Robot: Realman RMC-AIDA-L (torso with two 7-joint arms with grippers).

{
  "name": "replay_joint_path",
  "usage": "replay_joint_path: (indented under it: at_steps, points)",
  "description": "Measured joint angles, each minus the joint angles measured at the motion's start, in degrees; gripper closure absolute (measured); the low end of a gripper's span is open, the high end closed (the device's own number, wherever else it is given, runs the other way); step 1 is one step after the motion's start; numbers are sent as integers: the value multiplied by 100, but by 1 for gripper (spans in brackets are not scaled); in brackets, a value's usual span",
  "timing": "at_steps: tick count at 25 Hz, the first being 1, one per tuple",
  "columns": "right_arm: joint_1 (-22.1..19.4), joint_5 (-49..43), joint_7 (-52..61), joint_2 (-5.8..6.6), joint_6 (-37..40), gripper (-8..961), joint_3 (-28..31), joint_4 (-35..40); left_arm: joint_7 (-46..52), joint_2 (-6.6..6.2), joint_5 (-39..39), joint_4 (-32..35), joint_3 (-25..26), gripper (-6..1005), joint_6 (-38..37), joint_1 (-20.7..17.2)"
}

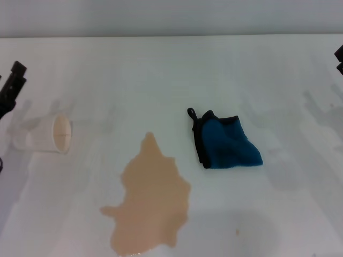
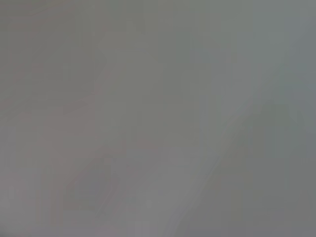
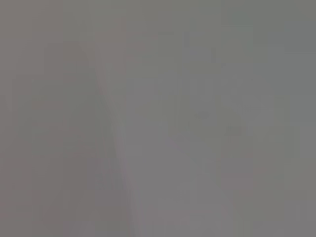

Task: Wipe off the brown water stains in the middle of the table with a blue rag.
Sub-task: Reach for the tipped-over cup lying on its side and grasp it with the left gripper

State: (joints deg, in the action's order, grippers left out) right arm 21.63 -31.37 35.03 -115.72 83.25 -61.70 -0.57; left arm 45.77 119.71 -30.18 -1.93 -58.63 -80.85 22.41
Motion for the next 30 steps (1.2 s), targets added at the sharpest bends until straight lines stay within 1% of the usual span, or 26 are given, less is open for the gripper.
replay_joint_path:
  at_steps: [2, 5, 8, 12, 16, 19, 21, 25, 28, 29, 30]
  points:
    - [24, -24, 0, 8, -47, 84, -15, 32, 8, 6, 47, -25, 188, 167, 0, 10]
    - [61, -76, 30, 16, -144, 84, -55, 68, 5, 20, 71, -41, 332, 166, -4, 23]
    - [70, -83, 194, 19, -210, 85, -40, 83, -19, 37, 100, -73, 379, 166, -4, 96]
    - [82, -46, 338, -14, -482, 85, 66, 128, 5, 36, 114, -170, 427, 165, 0, 250]
    - [177, -28, 302, -20, -626, 85, 73, 158, -29, 32, 106, -183, 441, 166, -31, 303]
    - [203, 6, 279, -19, -685, 85, 75, 255, 224, 4, 243, -148, 564, 166, -35, 308]
    - [204, 11, 278, -9, -799, 84, 76, 379, 468, -25, 335, -11, 650, 166, -37, 289]
    - [217, 14, 276, -2, -996, 84, 79, 565, 533, -73, 288, 404, 618, 165, -37, 203]
    - [226, 16, 276, 3, -1078, 84, 80, 634, 804, -172, -29, 1004, 470, 165, 59, 62]
    - [229, 16, 276, 4, -1104, 84, 80, 651, 946, -215, -147, 1192, 433, 165, 122, 27]
    - [232, 17, 276, 5, -1129, 85, 80, 661, 1177, -285, -315, 1375, 411, 165, 221, -4]
